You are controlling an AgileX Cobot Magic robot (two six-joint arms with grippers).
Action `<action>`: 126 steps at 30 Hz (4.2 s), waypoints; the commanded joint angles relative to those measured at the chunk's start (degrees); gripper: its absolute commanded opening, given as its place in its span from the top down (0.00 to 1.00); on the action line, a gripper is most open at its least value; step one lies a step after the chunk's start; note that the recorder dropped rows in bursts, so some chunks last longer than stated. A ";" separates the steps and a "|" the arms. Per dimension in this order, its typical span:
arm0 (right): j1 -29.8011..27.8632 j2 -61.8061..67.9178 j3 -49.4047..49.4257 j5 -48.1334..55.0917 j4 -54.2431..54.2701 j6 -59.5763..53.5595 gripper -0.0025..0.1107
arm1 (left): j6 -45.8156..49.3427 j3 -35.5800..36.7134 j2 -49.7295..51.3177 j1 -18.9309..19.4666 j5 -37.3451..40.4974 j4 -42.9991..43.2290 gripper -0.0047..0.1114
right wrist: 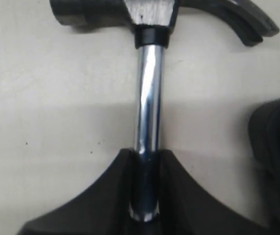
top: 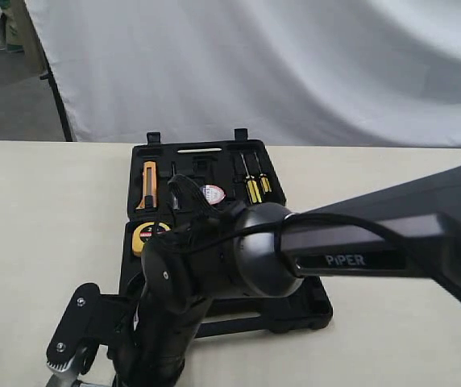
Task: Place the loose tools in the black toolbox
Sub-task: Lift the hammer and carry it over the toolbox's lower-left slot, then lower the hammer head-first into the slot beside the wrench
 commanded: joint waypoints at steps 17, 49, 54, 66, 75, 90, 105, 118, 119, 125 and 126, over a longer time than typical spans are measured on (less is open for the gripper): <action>-0.18 -7.81 -0.58 11.86 -2.89 -11.06 0.98 | -0.06 0.19 -0.06 -0.40 -0.15 -0.15 0.96; -20.78 -10.73 -0.58 16.34 18.77 -38.55 0.98 | -0.06 0.19 -0.06 -0.40 -0.15 -0.15 0.96; -24.95 -10.48 -0.58 13.91 19.09 -41.02 0.98 | -0.06 0.19 -0.06 -0.40 -0.15 -0.15 0.96; -26.83 -2.27 -8.92 14.94 21.51 -45.34 0.98 | -0.06 0.19 -0.06 -0.40 -0.15 -0.15 0.96; -26.83 2.34 -10.98 17.02 19.36 -47.38 0.98 | -0.06 0.19 -0.06 -0.40 -0.15 -0.15 0.96; -26.83 5.38 -11.26 16.53 18.84 -47.47 0.98 | -0.06 0.19 -0.06 -0.40 -0.15 -0.15 0.96; -26.83 5.38 -11.26 12.98 17.45 -47.63 0.98 | -0.06 0.19 -0.06 -0.40 -0.15 -0.15 0.96; -26.55 5.38 -11.26 12.28 17.45 -45.64 0.65 | -0.06 0.19 -0.06 -0.40 -0.15 -0.15 0.96; -26.55 5.38 -11.26 13.20 17.45 -45.64 0.58 | -0.06 0.19 -0.06 -0.40 -0.15 -0.15 0.96; -26.55 3.96 -11.26 18.44 17.56 -45.64 0.43 | -0.06 0.19 -0.06 -0.40 -0.15 -0.15 0.96; -26.55 3.35 -11.26 18.44 17.66 -45.64 0.43 | -0.06 0.19 -0.06 -0.40 -0.15 -0.15 0.96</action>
